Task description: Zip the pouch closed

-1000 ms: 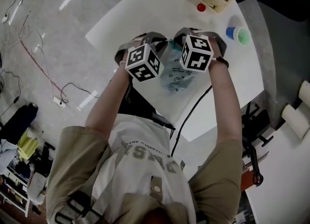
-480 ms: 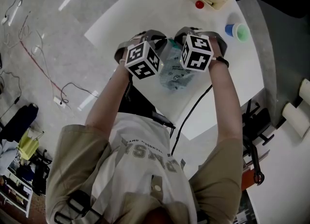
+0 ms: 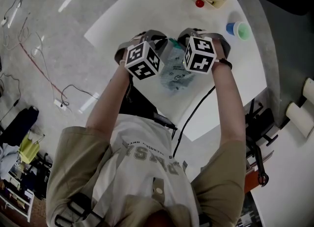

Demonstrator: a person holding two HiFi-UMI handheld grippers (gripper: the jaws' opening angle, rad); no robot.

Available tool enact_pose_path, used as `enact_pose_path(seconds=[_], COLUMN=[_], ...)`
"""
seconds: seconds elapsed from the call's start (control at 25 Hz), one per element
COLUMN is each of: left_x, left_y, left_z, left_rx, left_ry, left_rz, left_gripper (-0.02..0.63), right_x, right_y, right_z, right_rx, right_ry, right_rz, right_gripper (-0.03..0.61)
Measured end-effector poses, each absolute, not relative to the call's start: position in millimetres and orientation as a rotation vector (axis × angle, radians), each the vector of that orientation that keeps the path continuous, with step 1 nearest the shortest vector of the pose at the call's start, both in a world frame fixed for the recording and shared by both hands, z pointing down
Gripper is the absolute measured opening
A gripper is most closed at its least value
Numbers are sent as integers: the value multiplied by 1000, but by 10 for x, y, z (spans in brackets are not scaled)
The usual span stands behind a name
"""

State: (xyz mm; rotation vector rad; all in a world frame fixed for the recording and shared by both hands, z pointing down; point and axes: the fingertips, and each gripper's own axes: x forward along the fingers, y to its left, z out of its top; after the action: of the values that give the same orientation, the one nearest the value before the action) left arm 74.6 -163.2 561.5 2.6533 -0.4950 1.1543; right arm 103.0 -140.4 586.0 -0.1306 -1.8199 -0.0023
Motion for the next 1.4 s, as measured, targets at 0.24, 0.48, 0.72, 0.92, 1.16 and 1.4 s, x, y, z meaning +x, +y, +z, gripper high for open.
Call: enact_pose_path(seconds=[0.24, 0.48, 0.72, 0.92, 1.16, 1.4], left_x=[772, 770, 768, 759, 757, 737], left_y=[-1620, -1593, -1570, -1548, -1539, -1509], left_z=[5613, 5598, 5605, 5617, 5627, 5649], left_rx=[2659, 2659, 2652, 2654, 2651, 2650], left_ry=[-488, -483, -491, -486, -487, -493], left_rz=[1158, 1163, 1162, 1173, 1181, 1185], left_gripper=[23, 23, 23, 23, 23, 23], right_x=[1058, 1091, 1193, 1253, 1358, 1447], right_y=[-1404, -1368, -1321, -1291, -1250, -1199], right_z=[5858, 5839, 5843, 5856, 5876, 5894], right_rx=[-112, -113, -92, -86, -80, -70], right_ry=[-1817, -1796, -1798, -1785, -1770, -1759], right_rz=[-14, -48, -23, -26, -17, -6], right_gripper=[0, 0, 0, 0, 0, 0])
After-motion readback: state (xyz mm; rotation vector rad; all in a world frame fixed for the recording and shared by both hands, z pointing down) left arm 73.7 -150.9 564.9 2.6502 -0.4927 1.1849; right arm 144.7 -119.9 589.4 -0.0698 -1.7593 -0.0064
